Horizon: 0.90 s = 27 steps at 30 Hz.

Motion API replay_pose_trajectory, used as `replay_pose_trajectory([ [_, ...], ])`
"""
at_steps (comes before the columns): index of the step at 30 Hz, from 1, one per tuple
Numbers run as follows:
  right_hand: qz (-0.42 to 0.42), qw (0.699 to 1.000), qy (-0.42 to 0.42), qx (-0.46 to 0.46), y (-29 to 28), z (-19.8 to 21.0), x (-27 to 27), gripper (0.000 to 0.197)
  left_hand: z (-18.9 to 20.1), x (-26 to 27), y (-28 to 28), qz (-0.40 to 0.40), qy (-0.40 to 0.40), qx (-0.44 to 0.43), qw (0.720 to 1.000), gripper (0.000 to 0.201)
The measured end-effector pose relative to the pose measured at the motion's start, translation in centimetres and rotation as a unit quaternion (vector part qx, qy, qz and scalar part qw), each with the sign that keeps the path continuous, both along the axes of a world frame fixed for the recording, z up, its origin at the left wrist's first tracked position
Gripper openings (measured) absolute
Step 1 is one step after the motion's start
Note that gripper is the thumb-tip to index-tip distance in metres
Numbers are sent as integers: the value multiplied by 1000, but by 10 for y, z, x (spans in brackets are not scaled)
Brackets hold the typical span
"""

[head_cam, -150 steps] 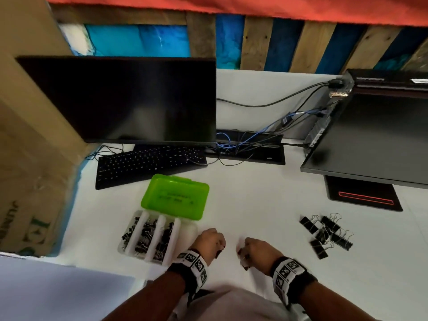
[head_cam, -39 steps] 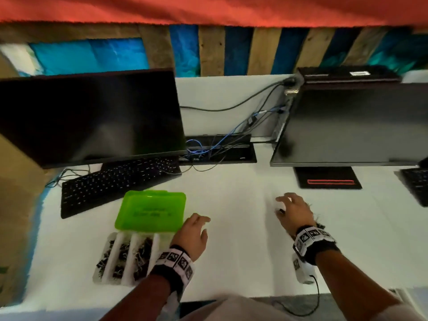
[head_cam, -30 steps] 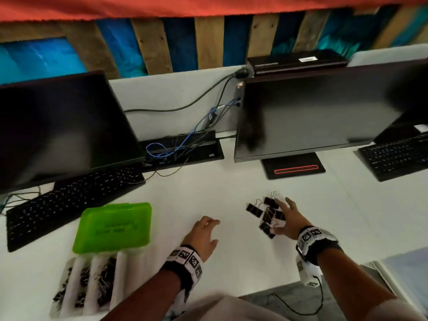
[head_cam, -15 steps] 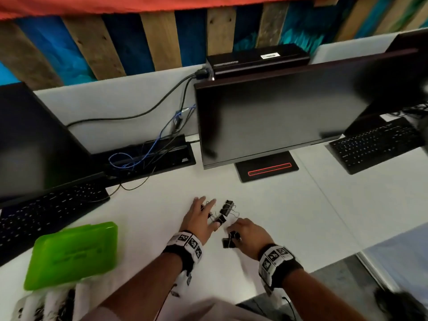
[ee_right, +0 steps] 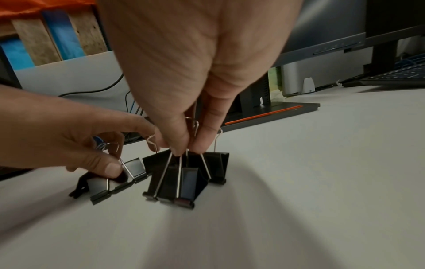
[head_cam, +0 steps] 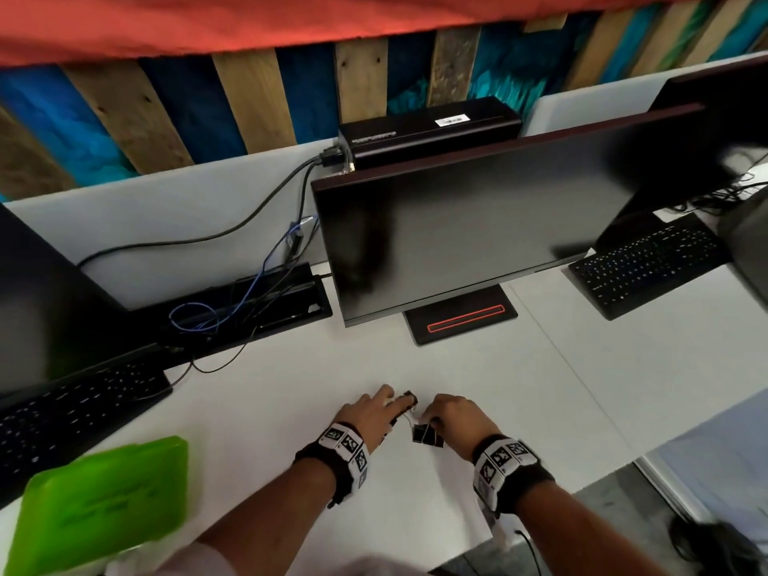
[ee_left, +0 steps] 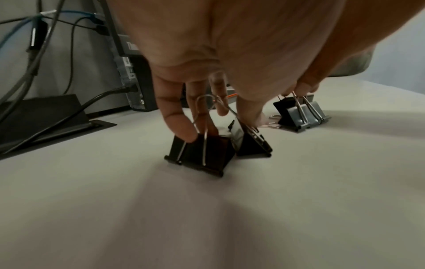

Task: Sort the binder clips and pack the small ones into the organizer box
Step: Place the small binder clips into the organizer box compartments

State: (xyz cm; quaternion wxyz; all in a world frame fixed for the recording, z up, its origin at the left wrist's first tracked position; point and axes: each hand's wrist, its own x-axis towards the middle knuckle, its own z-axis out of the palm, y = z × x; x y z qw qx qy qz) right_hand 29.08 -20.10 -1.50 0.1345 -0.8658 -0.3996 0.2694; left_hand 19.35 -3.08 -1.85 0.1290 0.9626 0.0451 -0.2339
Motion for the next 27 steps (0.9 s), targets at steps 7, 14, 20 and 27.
replay_pose_trajectory([
  [7,-1,1000,3,7,0,5,-1,23,-4,1,-6,-28,28,-37,999,66],
  [14,-54,998,22,-17,-9,8,7,21,-7,-11,3,96,7,-120,988,25],
  [20,-117,992,51,-11,-11,9,8,19,-1,-42,24,249,-23,-220,943,18],
  [27,-108,991,79,20,27,8,-7,17,16,-83,36,318,-69,-236,916,7],
])
